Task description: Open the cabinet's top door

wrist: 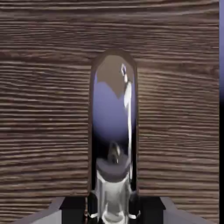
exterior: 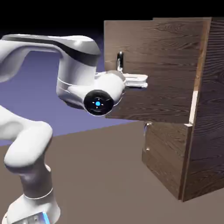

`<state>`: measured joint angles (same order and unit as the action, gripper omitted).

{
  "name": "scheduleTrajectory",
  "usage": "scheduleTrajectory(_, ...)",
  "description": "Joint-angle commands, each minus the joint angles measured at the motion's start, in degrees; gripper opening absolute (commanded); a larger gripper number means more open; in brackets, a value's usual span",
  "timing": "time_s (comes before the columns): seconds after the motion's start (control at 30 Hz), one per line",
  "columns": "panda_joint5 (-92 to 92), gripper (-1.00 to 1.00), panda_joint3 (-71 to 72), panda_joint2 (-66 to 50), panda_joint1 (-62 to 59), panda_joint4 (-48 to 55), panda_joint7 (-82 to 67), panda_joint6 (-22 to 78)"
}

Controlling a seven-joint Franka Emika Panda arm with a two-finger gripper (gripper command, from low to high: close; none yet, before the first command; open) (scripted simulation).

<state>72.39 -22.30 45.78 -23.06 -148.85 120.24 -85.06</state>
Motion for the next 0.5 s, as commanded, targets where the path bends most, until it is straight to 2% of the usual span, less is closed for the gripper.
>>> scheduleTrajectory(0.0, -1.5, -1.0, -1.9, -1.9, 0.7, 1.7, -0.6, 2.6)
scheduleTrajectory(0.47, -11.5, -1.0, -22.6, -30.6, 12.2, 28.4, -11.2, 36.4)
